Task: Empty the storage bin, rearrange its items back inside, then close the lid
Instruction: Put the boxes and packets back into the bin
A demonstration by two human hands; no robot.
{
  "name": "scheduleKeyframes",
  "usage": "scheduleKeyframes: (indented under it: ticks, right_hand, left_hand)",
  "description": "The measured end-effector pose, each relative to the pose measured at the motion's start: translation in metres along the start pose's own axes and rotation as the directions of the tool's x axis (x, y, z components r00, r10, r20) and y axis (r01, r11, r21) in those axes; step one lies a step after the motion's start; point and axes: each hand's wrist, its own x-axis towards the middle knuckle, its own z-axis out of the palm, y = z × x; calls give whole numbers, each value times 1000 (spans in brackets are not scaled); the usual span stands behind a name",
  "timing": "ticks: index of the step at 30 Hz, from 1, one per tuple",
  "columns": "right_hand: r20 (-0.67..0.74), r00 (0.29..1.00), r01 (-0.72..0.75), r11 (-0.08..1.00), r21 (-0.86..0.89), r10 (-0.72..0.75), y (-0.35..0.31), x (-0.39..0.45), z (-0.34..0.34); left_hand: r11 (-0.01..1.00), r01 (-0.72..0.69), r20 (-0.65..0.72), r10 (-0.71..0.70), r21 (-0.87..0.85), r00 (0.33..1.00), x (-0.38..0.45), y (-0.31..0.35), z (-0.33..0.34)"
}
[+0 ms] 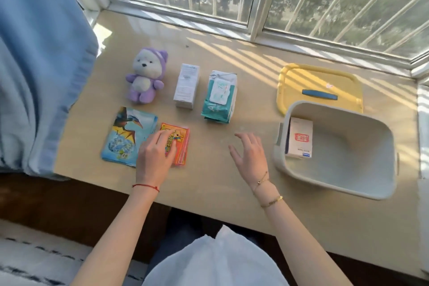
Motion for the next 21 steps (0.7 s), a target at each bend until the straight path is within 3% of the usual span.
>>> scheduleKeyframes:
  ticks: [6, 11, 21]
  right_hand:
    - [115, 981, -160, 987, 22, 156, -70, 8, 106]
    - [152, 941, -305, 952, -1, 301, -98, 27, 174]
    - [45, 833, -527, 817, -232, 551, -102, 50, 255]
  left_hand:
    - [1000, 14, 0, -14, 8, 1000, 18, -110, -17]
    - [994, 89, 75, -94, 61, 993, 35, -187, -4]
    - [941, 292, 230, -327, 173, 917, 54, -263, 46]
